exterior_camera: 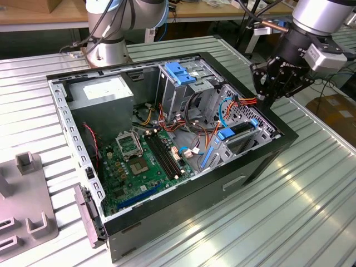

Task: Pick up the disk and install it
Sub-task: 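Insert the first disk wire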

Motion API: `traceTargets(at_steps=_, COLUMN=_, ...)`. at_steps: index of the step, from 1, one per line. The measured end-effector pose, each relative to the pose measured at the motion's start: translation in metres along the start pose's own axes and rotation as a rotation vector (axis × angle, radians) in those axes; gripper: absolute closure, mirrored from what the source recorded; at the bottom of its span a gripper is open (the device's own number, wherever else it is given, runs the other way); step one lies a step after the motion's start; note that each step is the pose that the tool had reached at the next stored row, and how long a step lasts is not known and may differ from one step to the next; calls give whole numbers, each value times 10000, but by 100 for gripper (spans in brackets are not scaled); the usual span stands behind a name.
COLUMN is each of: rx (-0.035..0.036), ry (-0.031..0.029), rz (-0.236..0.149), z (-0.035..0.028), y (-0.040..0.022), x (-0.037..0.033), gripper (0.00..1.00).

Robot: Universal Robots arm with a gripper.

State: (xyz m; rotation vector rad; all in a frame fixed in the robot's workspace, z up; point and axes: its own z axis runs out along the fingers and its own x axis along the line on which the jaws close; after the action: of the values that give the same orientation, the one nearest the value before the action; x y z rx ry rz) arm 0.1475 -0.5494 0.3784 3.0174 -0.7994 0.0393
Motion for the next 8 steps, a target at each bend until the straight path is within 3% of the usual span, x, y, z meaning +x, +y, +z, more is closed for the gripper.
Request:
traceTargets(at_steps=2, rx=3, ry=53, rz=-215, z=20, y=-24, x=5, gripper=76)
traceTargets(at_steps=5, rx=10, ry=79, rz=-214, z=38, y=-110, x=42, gripper=76)
traceTargets(at_steps=8, rx=15, ry=95, rz=-99, z=39, y=-130, x=43, gripper=76)
